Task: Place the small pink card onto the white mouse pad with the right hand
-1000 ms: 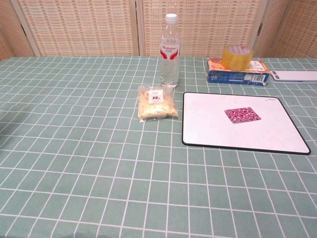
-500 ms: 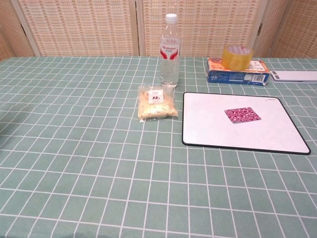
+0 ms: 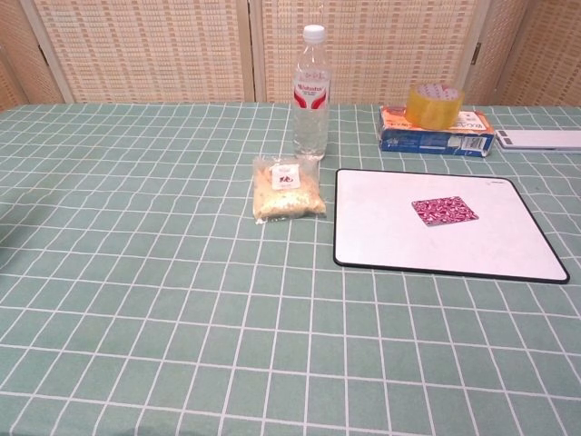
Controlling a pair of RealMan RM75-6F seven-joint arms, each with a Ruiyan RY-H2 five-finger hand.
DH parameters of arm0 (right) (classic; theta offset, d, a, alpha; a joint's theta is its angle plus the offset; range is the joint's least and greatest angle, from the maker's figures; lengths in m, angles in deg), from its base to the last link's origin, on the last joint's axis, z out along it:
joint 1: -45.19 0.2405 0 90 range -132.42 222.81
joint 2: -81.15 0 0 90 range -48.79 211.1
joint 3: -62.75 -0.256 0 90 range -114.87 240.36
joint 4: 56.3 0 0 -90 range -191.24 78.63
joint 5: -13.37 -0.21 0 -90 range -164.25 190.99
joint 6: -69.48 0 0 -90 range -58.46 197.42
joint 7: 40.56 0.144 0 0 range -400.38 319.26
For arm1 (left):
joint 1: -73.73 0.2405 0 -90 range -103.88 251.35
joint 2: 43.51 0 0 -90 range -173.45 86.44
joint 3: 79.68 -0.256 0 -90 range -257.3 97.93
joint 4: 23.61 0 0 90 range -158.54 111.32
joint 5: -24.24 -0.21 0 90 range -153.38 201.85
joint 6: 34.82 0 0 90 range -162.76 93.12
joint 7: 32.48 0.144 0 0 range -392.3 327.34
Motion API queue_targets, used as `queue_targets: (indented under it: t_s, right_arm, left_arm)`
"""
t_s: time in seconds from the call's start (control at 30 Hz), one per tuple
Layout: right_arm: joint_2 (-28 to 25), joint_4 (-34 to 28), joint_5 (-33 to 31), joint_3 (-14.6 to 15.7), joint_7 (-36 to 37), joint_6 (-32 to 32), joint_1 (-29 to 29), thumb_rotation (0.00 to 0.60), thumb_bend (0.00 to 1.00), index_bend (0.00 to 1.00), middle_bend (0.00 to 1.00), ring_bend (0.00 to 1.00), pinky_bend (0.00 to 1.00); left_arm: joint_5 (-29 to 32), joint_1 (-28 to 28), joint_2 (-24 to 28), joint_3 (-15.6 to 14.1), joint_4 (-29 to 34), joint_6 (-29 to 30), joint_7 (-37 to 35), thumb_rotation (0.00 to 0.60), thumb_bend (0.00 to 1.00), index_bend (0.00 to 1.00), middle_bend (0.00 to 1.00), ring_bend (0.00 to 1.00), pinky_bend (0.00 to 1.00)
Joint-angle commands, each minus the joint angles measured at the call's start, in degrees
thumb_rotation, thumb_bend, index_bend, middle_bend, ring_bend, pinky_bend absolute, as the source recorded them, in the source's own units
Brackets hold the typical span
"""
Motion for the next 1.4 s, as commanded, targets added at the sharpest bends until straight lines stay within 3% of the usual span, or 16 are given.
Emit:
queue_targets:
  t_s: [0.03,0.6,0.9,1.13,1.4]
  right_arm:
    - [0.16,0.31,0.18,-0.03,0.10,0.26,0.05,0.600,0.31,0.46,0.00,0.00,0.00]
    - [-0.60,-0.76,1.18,-0.93,1.04,-0.12,-0.18,0.600,0.33,0.50,0.00,0.00,0.00]
    - [-4.54,-11.89,1.75,-1.79,-2.16,-4.21,1.54,0.600,0.33,0.51,0.00,0.00,0.00]
    - [-5.74,-21.79,-2.97,-2.66,-8.34,-5.86,5.95,0.600,0.33,0.51,0.00,0.00,0.00]
    - [-3.11,-24.40,-9.03,-1.31,-14.55,-7.77,10.41,0.600,0.33,0.51,0.00,0.00,0.00]
  left_arm:
    - [0.05,0.00,-0.02,0.02,-0.07,-0.07,0.04,0.600,0.27,0.10,0.09,0.00,0.00]
    - [0.12,0.02,0.08,0.11,0.11,-0.07,-0.37,0.600,0.27,0.10,0.09,0.00,0.00]
    - [0.02,0.02,0.23,-0.02,0.18,-0.20,-0.34,0.600,0.27,0.10,0.09,0.00,0.00]
    - [0.19,0.16,0.59,0.30,0.53,0.35,-1.28,0.600,0.27,0.10,0.09,0.00,0.00]
    - [1.09,0.23,1.22,1.06,0.64,-0.28,-2.55,0.600,0.27,0.10,0.09,0.00,0.00]
